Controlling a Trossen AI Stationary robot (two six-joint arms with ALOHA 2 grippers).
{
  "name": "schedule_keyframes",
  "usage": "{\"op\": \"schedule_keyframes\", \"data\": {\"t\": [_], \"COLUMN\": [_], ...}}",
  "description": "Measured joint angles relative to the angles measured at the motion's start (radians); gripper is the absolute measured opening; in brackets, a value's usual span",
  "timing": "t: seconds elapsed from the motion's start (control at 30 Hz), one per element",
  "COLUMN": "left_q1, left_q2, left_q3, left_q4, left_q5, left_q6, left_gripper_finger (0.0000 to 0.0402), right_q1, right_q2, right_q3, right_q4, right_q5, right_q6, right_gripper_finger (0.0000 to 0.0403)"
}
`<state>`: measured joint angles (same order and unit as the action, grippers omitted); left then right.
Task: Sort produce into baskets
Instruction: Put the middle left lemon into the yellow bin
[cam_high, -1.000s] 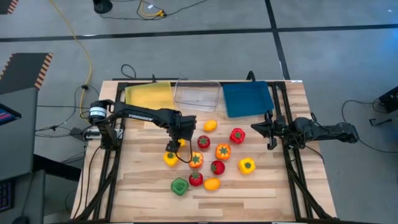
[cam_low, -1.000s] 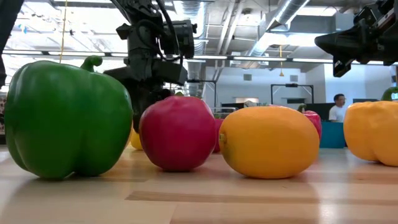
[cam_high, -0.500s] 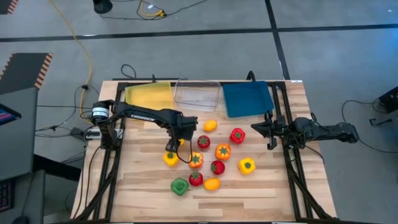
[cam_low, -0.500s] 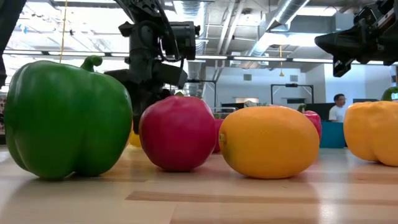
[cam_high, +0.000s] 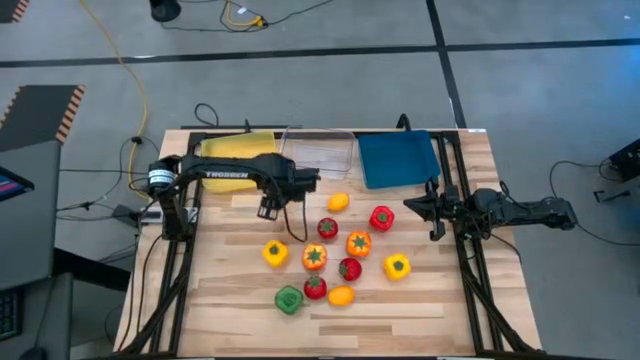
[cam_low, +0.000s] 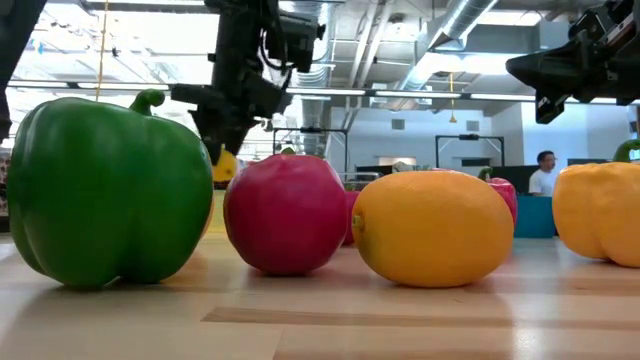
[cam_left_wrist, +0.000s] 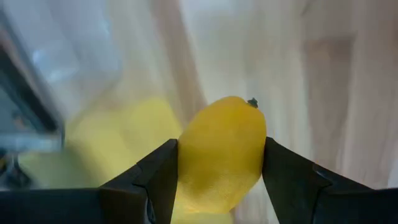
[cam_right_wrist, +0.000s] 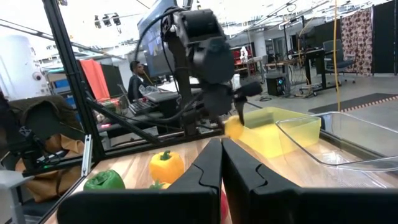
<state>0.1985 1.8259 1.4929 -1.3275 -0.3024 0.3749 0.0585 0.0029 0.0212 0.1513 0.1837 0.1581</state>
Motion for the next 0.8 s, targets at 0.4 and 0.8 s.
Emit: {"op": "schedule_keyframes", "data": {"t": [0.4,0.8], "left_q1": [0.221,0.307], "left_q2": [0.0,0.0], "left_q3": [0.002,0.002], "left_q4": [-0.099,-0.091], "left_q5": [-0.069,-0.148], "left_q6": [0.024,0.074], "left_gripper_finger": [0.019,0.0225], "right_q1": [0.0,0.0], "right_q2": [0.0,0.0], "right_q3": [0.0,0.0], "right_q4": [0.0,0.0], "right_q5": [0.0,0.0], "right_q6": [0.0,0.0], "right_gripper_finger": [0.0036,0.0036]}}
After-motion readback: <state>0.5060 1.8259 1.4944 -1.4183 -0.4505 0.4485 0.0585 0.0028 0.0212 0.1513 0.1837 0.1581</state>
